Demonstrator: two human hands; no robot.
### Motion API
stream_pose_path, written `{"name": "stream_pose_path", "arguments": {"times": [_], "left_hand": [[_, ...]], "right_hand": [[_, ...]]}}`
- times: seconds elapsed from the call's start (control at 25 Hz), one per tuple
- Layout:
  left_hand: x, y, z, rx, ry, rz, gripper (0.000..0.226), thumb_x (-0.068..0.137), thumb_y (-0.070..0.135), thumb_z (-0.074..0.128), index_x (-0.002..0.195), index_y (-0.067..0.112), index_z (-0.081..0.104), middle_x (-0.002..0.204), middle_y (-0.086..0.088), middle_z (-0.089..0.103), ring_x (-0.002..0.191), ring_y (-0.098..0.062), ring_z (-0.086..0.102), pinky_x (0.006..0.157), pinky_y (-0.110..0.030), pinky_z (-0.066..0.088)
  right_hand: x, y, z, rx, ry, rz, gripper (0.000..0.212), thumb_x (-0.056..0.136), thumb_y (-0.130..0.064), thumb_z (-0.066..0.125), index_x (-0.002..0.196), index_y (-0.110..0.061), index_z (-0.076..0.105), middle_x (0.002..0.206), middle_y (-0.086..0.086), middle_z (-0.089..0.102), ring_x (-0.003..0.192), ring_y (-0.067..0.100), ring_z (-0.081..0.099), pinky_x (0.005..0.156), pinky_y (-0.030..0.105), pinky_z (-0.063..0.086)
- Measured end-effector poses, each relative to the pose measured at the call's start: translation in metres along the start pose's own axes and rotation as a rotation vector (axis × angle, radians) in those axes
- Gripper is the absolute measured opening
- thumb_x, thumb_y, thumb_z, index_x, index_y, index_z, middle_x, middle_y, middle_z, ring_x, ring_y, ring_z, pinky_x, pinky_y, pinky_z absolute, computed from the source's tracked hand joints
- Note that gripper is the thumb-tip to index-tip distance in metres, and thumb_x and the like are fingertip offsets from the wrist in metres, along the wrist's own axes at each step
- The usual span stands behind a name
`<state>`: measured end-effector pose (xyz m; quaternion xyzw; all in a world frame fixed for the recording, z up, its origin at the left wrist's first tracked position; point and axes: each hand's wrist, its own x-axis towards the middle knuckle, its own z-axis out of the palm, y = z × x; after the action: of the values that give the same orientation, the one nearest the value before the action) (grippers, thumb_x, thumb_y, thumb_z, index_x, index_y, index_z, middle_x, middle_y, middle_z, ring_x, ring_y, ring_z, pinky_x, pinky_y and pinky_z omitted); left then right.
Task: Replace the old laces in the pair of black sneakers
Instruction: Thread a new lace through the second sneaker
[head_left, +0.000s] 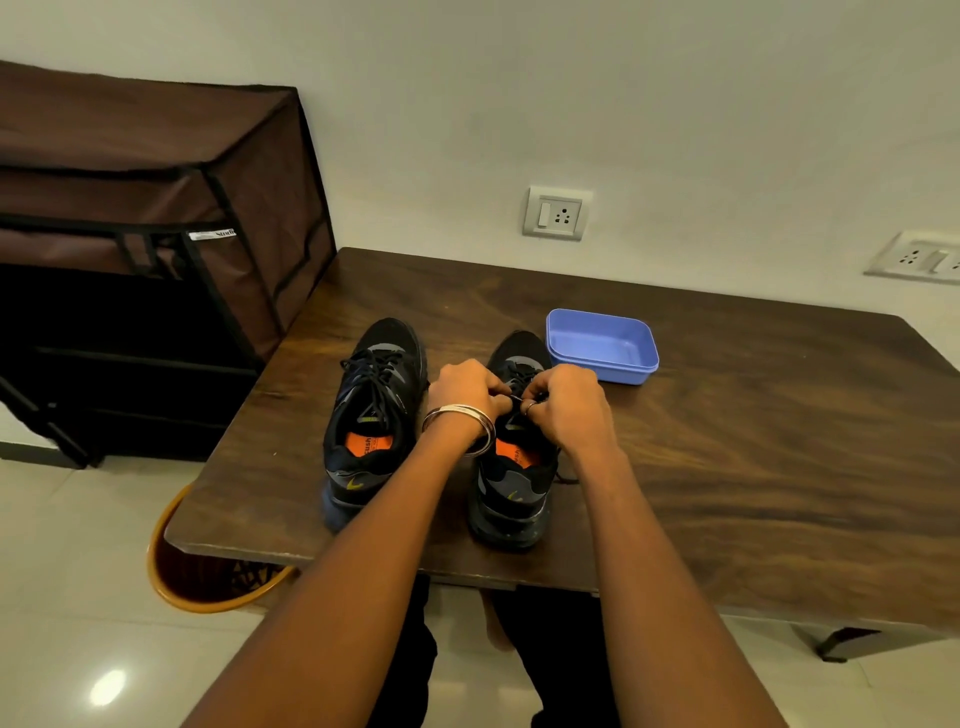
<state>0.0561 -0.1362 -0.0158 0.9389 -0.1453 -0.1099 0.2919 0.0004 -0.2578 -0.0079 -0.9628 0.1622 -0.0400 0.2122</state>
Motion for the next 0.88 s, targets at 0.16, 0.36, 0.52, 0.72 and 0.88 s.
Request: {"name": "stream_pose_path", "arguments": {"times": [0.16,0.36,0.52,0.72,0.88], "left_hand": [[0.003,-0.007,0.006,-0.093,0.011,-0.058,0.017,0.088,0.029,0.067,0.103,0.029,0.075,0.103,-0.001,0.072,0.092,-0.021,0.065,0.076,-0.029,0.052],[0.007,-0.012,0.007,-0.166,-0.025,-0.072,0.016,0.086,0.027,0.071,0.101,0.026,0.076,0.104,-0.003,0.071,0.093,-0.021,0.065,0.081,-0.032,0.054],[0.011,-0.017,0.007,-0.273,-0.063,-0.062,0.015,0.078,0.024,0.079,0.093,0.027,0.078,0.098,-0.005,0.072,0.092,-0.024,0.066,0.082,-0.041,0.058],[0.016,-0.02,0.006,-0.274,-0.084,-0.058,0.017,0.076,0.021,0.081,0.092,0.024,0.078,0.095,-0.002,0.073,0.091,-0.021,0.067,0.082,-0.04,0.058],[0.018,-0.018,0.005,-0.268,-0.098,-0.059,0.018,0.074,0.018,0.082,0.09,0.024,0.078,0.096,-0.003,0.073,0.092,-0.022,0.068,0.083,-0.041,0.058]], "right_hand": [[-0.005,-0.004,0.004,-0.015,0.027,0.014,0.013,0.088,-0.017,0.068,0.095,-0.01,0.075,0.095,0.01,0.07,0.088,0.024,0.062,0.074,0.032,0.052],[-0.001,-0.001,0.013,0.051,0.0,0.034,0.012,0.085,-0.014,0.067,0.089,-0.011,0.078,0.092,0.01,0.073,0.091,0.026,0.065,0.075,0.033,0.053],[0.0,0.007,0.009,0.11,-0.017,-0.004,0.011,0.085,-0.013,0.068,0.087,-0.012,0.079,0.09,0.004,0.072,0.081,0.015,0.057,0.069,0.026,0.042],[0.005,0.008,0.009,0.121,-0.036,-0.059,0.012,0.087,-0.013,0.068,0.091,-0.009,0.079,0.095,0.004,0.071,0.081,0.01,0.052,0.071,0.025,0.041],[0.007,0.012,0.008,0.145,-0.067,-0.089,0.012,0.087,-0.011,0.067,0.09,-0.008,0.079,0.093,0.005,0.072,0.082,0.011,0.056,0.072,0.024,0.043]]}}
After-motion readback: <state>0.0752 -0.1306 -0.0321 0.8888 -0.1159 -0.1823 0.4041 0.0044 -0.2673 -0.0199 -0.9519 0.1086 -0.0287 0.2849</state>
